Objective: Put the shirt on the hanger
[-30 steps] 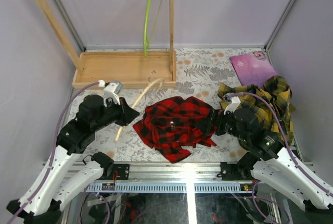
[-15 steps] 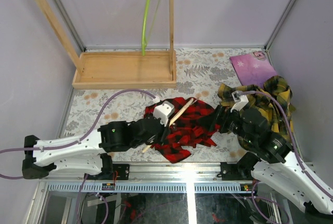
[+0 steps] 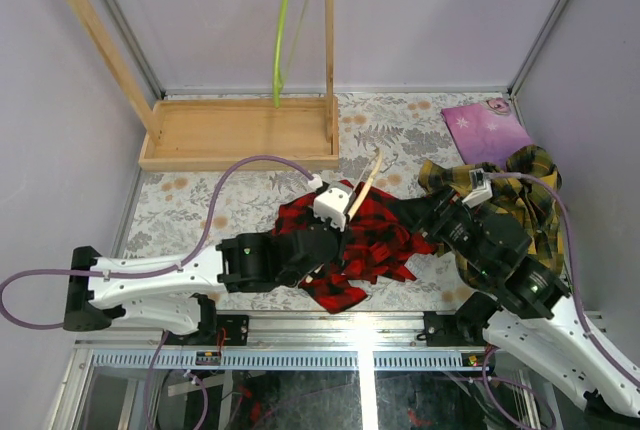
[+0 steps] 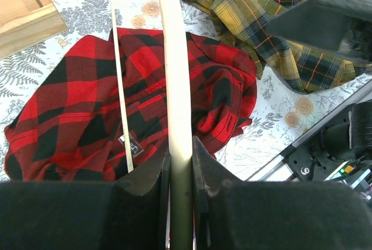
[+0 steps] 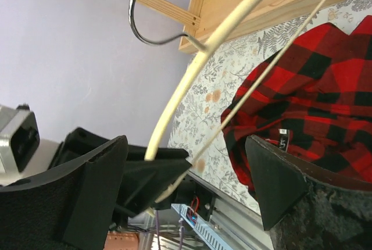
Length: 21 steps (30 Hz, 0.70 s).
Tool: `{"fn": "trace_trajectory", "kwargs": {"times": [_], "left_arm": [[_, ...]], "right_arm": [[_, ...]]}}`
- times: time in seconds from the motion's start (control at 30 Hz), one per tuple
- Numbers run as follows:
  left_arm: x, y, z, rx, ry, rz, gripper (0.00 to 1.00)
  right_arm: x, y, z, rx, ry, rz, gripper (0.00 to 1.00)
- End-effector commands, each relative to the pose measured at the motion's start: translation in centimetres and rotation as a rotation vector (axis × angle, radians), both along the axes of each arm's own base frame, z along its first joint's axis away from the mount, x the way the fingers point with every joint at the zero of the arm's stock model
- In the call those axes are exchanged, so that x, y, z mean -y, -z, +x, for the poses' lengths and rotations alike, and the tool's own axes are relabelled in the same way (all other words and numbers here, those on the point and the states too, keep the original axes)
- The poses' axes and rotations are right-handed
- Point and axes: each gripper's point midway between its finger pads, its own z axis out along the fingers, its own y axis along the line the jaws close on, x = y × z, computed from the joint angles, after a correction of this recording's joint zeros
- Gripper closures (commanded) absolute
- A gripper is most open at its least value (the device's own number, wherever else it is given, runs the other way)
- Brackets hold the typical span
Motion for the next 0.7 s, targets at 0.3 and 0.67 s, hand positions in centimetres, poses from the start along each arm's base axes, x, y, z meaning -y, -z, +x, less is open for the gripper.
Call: {"fn": "trace_trajectory", "kwargs": {"times": [0.3,0.67], "left_arm": [[3.9,-2.6,-0.8,0.026,0.077,-0.16,1.0],[5.0,-1.1,-1.8,0.003,0.156,-0.155,1.0]], "right_arm": [[-4.6,0.4,2.9,-0.065,-0.045,0.248,0.23],[-5.6,1.1,3.9,-0.065,-0.047,0.319,0.5]]}}
